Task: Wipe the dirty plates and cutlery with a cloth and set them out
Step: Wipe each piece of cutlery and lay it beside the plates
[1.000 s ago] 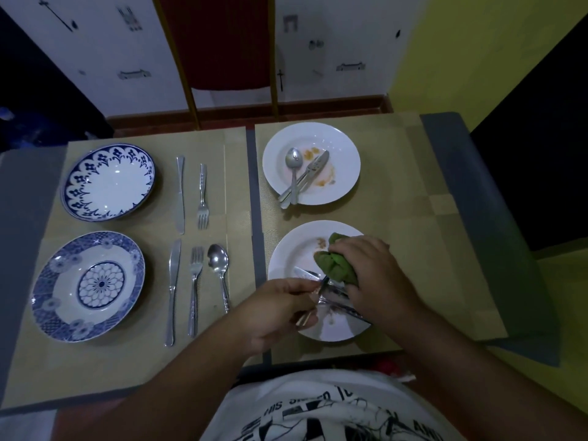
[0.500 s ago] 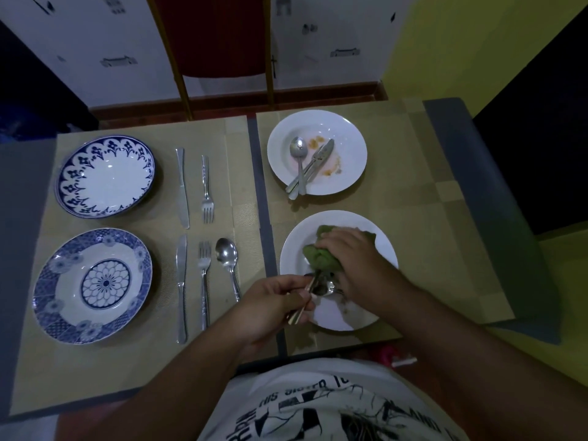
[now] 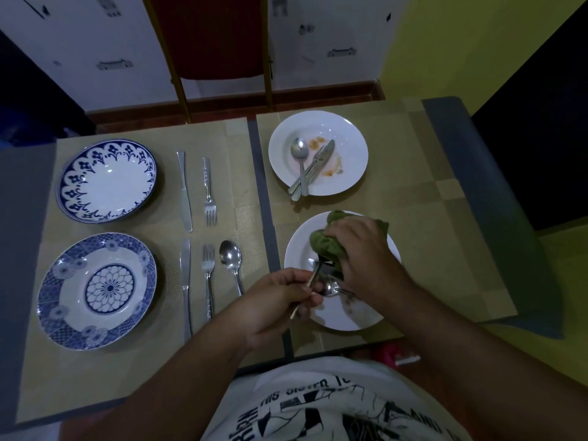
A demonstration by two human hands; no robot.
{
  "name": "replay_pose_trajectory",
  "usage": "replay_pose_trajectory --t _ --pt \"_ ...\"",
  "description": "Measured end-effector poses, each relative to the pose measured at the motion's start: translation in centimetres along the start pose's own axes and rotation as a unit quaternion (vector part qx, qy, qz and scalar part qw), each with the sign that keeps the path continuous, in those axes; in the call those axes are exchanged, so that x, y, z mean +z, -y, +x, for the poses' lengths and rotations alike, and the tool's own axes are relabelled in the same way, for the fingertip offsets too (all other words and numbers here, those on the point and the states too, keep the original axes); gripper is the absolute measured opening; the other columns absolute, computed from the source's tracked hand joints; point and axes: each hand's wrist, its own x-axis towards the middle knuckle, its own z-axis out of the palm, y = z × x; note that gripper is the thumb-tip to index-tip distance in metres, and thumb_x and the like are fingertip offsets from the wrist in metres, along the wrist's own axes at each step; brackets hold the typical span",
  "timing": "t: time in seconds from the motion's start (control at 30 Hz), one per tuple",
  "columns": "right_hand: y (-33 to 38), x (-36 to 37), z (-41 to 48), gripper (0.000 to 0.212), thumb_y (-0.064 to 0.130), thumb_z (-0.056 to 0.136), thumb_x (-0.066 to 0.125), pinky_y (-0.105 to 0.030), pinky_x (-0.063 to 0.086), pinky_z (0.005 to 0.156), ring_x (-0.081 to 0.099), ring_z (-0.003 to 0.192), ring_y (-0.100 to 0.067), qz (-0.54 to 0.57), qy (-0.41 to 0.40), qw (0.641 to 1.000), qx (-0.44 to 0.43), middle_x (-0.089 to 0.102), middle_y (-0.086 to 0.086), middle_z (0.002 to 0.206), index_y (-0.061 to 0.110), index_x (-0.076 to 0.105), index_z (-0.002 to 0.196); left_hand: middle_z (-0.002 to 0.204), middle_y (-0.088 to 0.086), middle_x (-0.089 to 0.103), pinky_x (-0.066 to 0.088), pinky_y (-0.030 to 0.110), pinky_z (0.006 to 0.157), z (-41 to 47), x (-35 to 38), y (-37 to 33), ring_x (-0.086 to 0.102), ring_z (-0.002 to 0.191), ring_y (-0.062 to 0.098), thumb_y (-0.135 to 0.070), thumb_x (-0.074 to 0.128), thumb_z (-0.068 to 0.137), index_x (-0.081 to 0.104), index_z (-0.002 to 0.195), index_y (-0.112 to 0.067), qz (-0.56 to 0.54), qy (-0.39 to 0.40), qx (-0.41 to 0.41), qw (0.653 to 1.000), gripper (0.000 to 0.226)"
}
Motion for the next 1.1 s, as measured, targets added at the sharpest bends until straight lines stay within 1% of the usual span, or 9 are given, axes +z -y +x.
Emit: replay_pose_trajectory --t 0.17,0.27,0.4,0.67,0.73,0.83,0.93,1.03,1.1 --pt "0.1 -0.7 -0.7 0.044 -0.007 0.077 0.059 -0.031 0.035 0.100 0.042 0.115 -0.022 0.050 -0.035 0.997 0.037 0.058 -0.004 0.120 0.012 0.062 0.118 0.095 0.010 0.075 0.033 0.018 0.050 0.3 0.6 -0.6 0.051 0.063 0.009 -0.008 0.046 0.103 0.066 0.115 -0.001 0.000 -0.045 -0.040 0.998 0.025" --pt "0.3 -1.2 -0.9 0.039 -0.005 0.083 0.057 -0.022 0.031 0.094 0.040 0.113 -0.016 0.084 -0.072 0.991 0.079 0.057 -0.003 0.120 0.013 0.060 0.117 0.088 0.005 0.075 0.039 0.017 0.050 0.4 0.8 -0.3 0.054 0.061 0.007 -0.008 0.048 0.104 0.064 0.118 -0.003 0.044 -0.072 -0.029 0.996 0.021" --pt "0.5 -2.1 -0.5 0.038 -0.003 0.084 0.058 -0.024 0.034 0.091 0.041 0.111 -0.017 0.092 -0.088 0.988 0.084 0.058 -0.001 0.119 0.014 0.060 0.118 0.088 0.007 0.071 0.050 0.020 0.055 0.3 1.3 0.4 0.060 0.067 0.009 -0.002 0.056 0.100 0.070 0.113 -0.007 0.096 -0.096 0.003 0.991 0.020" --pt "0.9 -1.0 -1.0 0.038 0.007 0.087 0.059 -0.058 0.023 0.110 0.036 0.131 -0.019 0.070 0.077 0.994 0.037 0.053 0.004 0.129 0.022 0.057 0.122 0.090 0.005 0.075 0.051 0.022 0.061 0.2 2.2 1.4 0.069 0.072 0.006 0.000 0.056 0.099 0.070 0.116 -0.009 0.064 -0.094 0.049 0.992 0.024" --pt "0.6 -0.9 -1.0 0.039 0.014 0.089 0.061 -0.057 0.023 0.112 0.029 0.138 -0.017 0.092 0.095 0.991 0.023 0.049 0.008 0.135 0.027 0.055 0.125 0.086 0.002 0.076 0.047 0.026 0.067 0.1 1.9 1.6 0.068 0.073 0.007 0.000 0.055 0.100 0.071 0.114 -0.010 0.052 -0.091 0.048 0.993 0.024" --pt "0.3 -1.2 -0.9 0.056 0.016 0.083 0.068 -0.044 0.023 0.116 0.026 0.140 -0.019 0.103 0.134 0.985 -0.015 0.044 0.006 0.141 0.028 0.048 0.134 0.081 0.001 0.076 0.044 0.021 0.058 0.1 1.7 1.5 0.067 0.070 0.006 0.002 0.053 0.100 0.071 0.110 -0.008 0.042 -0.086 0.047 0.994 0.023" --pt "0.4 -1.2 -0.8 0.071 0.008 0.070 0.065 -0.047 0.022 0.115 0.027 0.139 -0.018 0.085 0.146 0.985 -0.019 0.041 0.004 0.142 0.028 0.046 0.135 0.083 0.004 0.074 0.042 0.020 0.056 0.0 1.7 1.2 0.066 0.069 0.007 0.004 0.052 0.100 0.069 0.117 -0.004 0.041 -0.080 0.044 0.995 0.025" --pt "0.1 -1.1 -0.4 0.068 0.005 0.067 0.068 -0.050 0.018 0.116 0.034 0.135 -0.019 0.053 0.138 0.989 -0.031 0.046 0.003 0.138 0.025 0.052 0.130 0.084 0.005 0.072 0.040 0.019 0.054 -0.3 1.6 1.2 0.064 0.068 0.008 0.003 0.052 0.100 0.067 0.120 -0.003 0.045 -0.077 0.048 0.995 0.025" --pt "-0.7 -1.6 0.1 0.065 0.004 0.067 0.068 -0.040 0.029 0.111 0.040 0.129 -0.018 0.065 0.121 0.991 -0.005 0.050 0.003 0.134 0.024 0.054 0.128 0.086 0.004 0.071 0.039 0.017 0.050 -0.6 1.1 1.2 0.063 0.069 0.008 0.003 0.051 0.101 0.068 0.120 -0.005 0.052 -0.075 0.051 0.995 0.027"
